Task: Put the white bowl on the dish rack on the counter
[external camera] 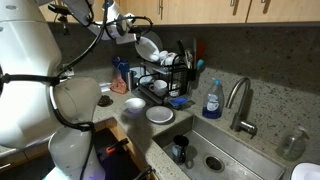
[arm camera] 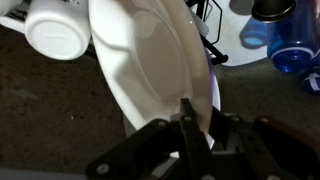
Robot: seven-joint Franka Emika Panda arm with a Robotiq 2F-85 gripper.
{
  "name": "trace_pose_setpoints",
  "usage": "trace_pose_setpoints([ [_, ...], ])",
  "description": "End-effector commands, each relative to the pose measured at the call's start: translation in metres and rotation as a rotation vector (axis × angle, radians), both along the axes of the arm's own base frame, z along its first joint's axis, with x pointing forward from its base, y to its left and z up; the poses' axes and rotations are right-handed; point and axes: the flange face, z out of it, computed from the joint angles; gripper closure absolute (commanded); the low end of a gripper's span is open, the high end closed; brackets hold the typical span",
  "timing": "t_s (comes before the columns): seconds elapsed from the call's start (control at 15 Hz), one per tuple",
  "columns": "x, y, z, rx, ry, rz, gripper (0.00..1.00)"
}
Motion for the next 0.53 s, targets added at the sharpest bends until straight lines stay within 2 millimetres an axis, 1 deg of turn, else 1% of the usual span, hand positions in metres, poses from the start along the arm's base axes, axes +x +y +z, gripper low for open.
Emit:
trace_pose_setpoints([
  [0.0,-0.0044,-0.0012,0.0082,-0.029,-0.018,0.015,0.96],
  [0.47,-0.0129,-0.0013,0.0100,-0.045,-0.009,0.019,0.96],
])
